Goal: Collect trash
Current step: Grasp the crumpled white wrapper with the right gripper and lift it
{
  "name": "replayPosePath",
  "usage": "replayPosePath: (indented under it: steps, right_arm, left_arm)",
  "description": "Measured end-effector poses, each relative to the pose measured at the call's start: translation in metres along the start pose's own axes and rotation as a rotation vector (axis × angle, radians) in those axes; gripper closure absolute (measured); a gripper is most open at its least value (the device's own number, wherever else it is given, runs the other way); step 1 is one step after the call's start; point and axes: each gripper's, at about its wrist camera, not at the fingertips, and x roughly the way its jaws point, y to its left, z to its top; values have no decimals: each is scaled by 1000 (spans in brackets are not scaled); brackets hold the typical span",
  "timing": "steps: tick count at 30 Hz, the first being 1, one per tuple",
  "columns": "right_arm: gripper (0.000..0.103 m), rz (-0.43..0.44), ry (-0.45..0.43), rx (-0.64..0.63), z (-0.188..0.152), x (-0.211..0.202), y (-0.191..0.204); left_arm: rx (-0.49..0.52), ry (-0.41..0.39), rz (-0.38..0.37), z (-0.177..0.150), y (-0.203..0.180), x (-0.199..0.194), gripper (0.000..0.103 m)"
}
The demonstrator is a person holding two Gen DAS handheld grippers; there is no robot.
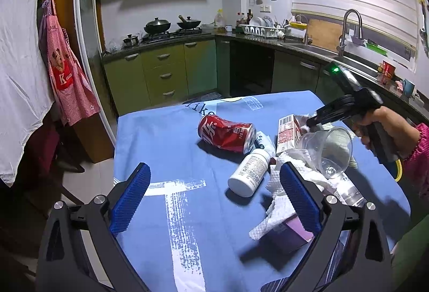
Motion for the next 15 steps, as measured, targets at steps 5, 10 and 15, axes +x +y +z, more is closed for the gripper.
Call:
replayPosePath:
  steps: [5, 10, 15]
  right_arm:
    - [77, -2, -100, -3, -19, -58, -23]
    - [77, -78, -196, 38, -65, -120, -77]
    - [76, -230, -214, 125, -127, -149, -146]
  left_arm:
    - [10, -11, -9, 1, -7, -6, 7]
    - [35, -25, -24, 5, -19, -14, 7]
    - [49, -24, -62, 10, -34, -17, 7]
